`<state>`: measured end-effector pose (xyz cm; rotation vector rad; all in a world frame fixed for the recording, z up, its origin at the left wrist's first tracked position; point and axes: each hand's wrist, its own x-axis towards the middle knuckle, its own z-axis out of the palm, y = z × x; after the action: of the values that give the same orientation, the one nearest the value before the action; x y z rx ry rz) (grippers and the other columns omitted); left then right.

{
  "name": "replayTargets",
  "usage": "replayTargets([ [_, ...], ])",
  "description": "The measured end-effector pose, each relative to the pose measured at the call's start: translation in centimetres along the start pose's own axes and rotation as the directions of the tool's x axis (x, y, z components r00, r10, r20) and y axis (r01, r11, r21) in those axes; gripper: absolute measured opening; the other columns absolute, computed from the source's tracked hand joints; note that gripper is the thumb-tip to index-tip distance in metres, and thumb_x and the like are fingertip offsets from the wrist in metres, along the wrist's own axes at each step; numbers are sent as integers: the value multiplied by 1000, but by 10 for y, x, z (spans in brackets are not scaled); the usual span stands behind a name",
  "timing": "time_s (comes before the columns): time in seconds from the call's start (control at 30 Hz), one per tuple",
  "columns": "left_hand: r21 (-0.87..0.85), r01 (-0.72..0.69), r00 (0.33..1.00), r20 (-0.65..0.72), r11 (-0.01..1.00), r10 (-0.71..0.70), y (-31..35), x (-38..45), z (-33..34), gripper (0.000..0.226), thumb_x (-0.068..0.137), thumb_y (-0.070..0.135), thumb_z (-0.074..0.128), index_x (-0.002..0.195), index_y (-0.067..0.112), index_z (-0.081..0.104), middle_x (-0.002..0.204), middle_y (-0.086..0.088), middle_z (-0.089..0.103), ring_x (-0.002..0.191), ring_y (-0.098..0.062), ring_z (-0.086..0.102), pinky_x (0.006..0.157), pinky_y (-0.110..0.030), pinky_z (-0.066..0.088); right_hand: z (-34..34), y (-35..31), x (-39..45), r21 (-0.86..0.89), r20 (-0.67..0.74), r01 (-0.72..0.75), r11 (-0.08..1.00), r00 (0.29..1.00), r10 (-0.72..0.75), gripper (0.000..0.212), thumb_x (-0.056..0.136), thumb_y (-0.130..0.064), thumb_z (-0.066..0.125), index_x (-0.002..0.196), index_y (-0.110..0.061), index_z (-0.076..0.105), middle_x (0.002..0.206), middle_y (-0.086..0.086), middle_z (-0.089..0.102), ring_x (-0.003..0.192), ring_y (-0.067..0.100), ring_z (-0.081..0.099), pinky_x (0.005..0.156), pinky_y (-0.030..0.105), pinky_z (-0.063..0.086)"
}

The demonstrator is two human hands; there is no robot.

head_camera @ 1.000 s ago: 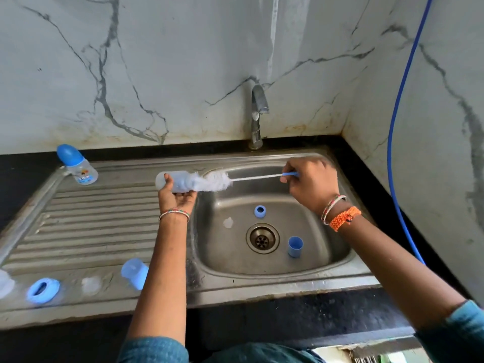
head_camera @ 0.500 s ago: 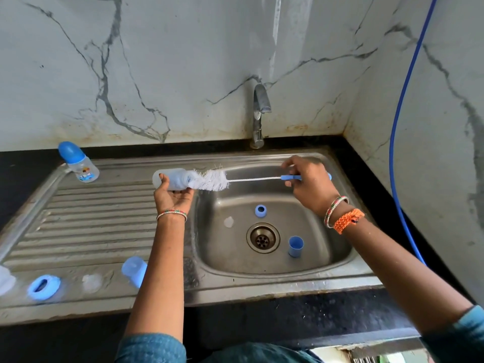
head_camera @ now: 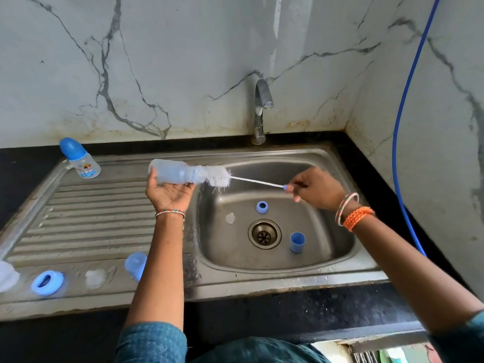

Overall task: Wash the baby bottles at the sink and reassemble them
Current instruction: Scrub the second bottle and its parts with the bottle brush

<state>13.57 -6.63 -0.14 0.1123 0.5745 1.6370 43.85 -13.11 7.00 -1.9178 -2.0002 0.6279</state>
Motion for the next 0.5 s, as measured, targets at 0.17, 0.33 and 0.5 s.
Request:
replayTargets([
  [0.17, 98, -31, 980, -190, 995, 50, 6, 10, 11, 32, 88, 40, 60, 98, 10, 53, 94, -11, 58, 85, -25, 60, 84, -44, 53, 12, -3, -6, -174, -392, 244, 954, 872, -294, 22, 86, -11, 65, 105, -20, 74, 95, 1, 69, 90, 23, 61, 78, 39, 48],
  [0.33, 57, -61, 986, -151, 997, 69, 6, 5, 4, 21, 90, 27, 60, 97, 8, 57, 95, -12, 60, 88, -27, 61, 83, -49, 52, 6, -4, -4, 127, 66, 8, 992, 998, -17, 24, 92, -18, 55, 81, -8, 74, 60, -1, 58, 54, 14, 48, 51, 25, 39],
  [0.5, 12, -74, 991, -112, 997, 75, 7, 6, 1, 31, 90, 28, 60, 109, 4, 53, 98, -14, 63, 94, -29, 61, 83, -52, 51, 12, 2, -3, 141, 49, -27, 990, 999, 20, 19, 90, -22, 62, 77, -13, 72, 74, 1, 68, 58, 10, 52, 57, 26, 46],
])
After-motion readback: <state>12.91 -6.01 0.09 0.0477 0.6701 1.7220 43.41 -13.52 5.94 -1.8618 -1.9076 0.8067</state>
